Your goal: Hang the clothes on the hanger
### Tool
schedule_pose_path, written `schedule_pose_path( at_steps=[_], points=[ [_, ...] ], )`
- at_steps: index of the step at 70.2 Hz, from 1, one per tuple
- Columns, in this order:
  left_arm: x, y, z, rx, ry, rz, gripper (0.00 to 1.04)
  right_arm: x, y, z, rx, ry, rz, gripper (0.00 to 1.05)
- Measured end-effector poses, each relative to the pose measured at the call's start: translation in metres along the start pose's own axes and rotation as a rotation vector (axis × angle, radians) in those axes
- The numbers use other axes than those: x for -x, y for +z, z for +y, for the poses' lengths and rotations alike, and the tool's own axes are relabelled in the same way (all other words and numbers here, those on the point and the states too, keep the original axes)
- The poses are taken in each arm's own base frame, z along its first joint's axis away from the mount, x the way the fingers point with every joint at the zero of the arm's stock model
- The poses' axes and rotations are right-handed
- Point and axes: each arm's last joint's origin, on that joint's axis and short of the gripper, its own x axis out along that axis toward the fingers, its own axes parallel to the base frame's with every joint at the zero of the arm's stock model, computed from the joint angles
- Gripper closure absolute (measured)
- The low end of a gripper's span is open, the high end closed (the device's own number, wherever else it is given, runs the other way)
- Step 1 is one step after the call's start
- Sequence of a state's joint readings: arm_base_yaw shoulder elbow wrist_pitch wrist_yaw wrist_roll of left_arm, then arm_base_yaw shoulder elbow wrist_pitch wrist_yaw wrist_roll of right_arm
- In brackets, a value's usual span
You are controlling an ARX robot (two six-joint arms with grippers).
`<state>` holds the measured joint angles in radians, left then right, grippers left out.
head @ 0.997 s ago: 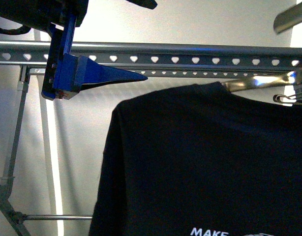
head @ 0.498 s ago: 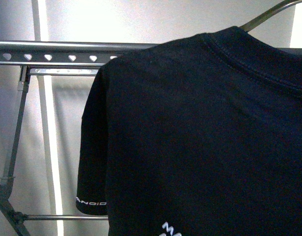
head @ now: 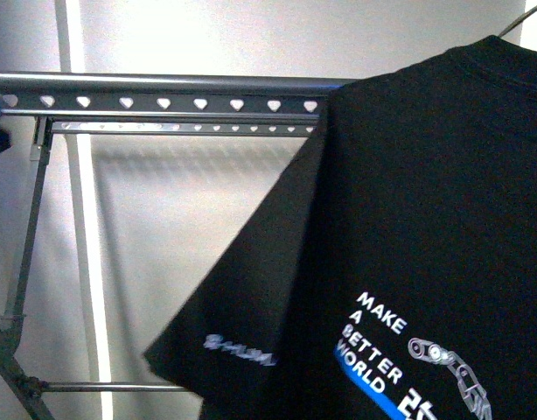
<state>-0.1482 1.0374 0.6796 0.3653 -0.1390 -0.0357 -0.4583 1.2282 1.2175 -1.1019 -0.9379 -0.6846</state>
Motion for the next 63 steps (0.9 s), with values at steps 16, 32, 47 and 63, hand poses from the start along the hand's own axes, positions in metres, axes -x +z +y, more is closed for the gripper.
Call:
schedule_pose_path(
  at_steps=[16, 32, 47, 63],
  points=[
    [0.032, -0.045, 0.014, -0.023, 0.007, 0.006, 1.02, -0.005, 0.005, 0.004, -0.087, -0.028, -0.021, 0.96],
    [0.057, -0.077, 0.027, -0.032, -0.014, 0.013, 1.01, -0.036, 0.029, -0.023, -0.209, -0.138, -0.035, 0.96],
    [0.079, -0.1, 0.033, -0.034, 0.009, 0.009, 1.01, -0.065, 0.067, -0.044, -0.392, -0.26, -0.128, 0.96],
    [0.092, -0.112, 0.033, -0.034, 0.01, 0.01, 1.01, -0.085, 0.099, -0.06, -0.487, -0.309, -0.134, 0.96]
  ],
)
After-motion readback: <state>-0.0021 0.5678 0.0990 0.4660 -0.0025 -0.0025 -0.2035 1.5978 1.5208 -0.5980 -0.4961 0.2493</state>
